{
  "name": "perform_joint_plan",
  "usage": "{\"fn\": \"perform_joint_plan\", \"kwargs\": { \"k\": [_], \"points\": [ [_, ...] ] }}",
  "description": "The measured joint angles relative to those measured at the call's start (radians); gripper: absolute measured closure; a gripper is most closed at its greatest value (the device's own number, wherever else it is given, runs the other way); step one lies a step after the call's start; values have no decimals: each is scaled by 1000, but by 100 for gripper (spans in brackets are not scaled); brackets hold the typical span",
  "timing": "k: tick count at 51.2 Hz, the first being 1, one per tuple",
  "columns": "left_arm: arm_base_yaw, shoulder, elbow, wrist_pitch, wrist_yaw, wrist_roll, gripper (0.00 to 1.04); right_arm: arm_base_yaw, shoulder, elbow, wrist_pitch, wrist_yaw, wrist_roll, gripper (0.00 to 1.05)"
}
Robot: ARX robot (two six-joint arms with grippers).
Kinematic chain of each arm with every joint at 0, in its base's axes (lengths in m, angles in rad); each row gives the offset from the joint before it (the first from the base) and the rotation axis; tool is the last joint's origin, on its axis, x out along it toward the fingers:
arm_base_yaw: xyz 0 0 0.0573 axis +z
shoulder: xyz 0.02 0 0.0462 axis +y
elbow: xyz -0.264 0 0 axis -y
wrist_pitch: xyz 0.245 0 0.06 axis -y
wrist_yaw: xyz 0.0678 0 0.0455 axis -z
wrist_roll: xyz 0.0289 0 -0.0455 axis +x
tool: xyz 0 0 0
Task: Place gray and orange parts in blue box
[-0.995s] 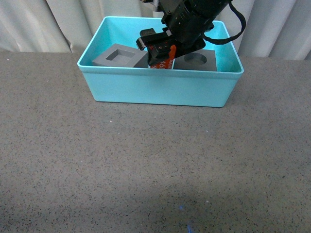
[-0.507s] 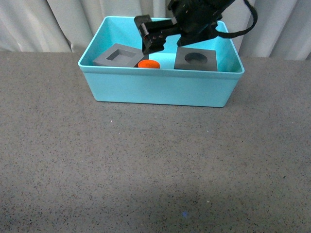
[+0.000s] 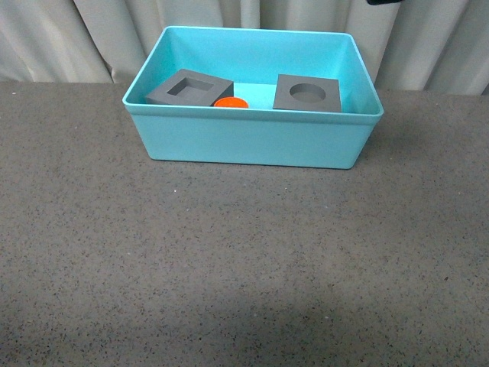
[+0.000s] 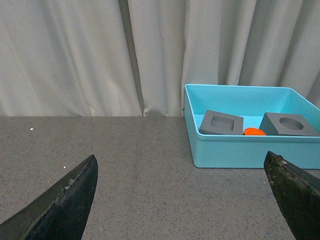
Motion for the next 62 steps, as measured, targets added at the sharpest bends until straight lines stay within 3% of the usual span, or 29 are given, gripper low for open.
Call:
{"fn": "perform_joint_plan", "kwargs": {
  "k": [5, 9, 14, 19, 29, 40, 44, 54, 62],
  "points": [
    [0, 0, 0, 0, 0, 0, 7, -26, -90, -151, 163, 108, 7, 12],
    [0, 0, 0, 0, 0, 0, 7, -58, -150, -329, 516, 93, 8, 28],
    [0, 0, 0, 0, 0, 0, 7, -90, -231, -486, 719, 71, 9, 45],
    [0, 0, 0, 0, 0, 0, 7, -111, -295, -573, 759, 51, 9, 60],
    [0, 0, 0, 0, 0, 0, 7, -161, -458, -782, 779, -3, 8, 104],
    [0, 0, 0, 0, 0, 0, 7, -203, -639, -921, 740, -42, 9, 104],
    [0, 0, 0, 0, 0, 0, 7, -250, -702, -954, 709, -106, 9, 104],
    [0, 0, 0, 0, 0, 0, 7, -274, -777, -1027, 720, -109, 9, 104],
    [0, 0, 0, 0, 0, 0, 7, -274, -867, -1062, 644, -110, 9, 104]
  ]
}}
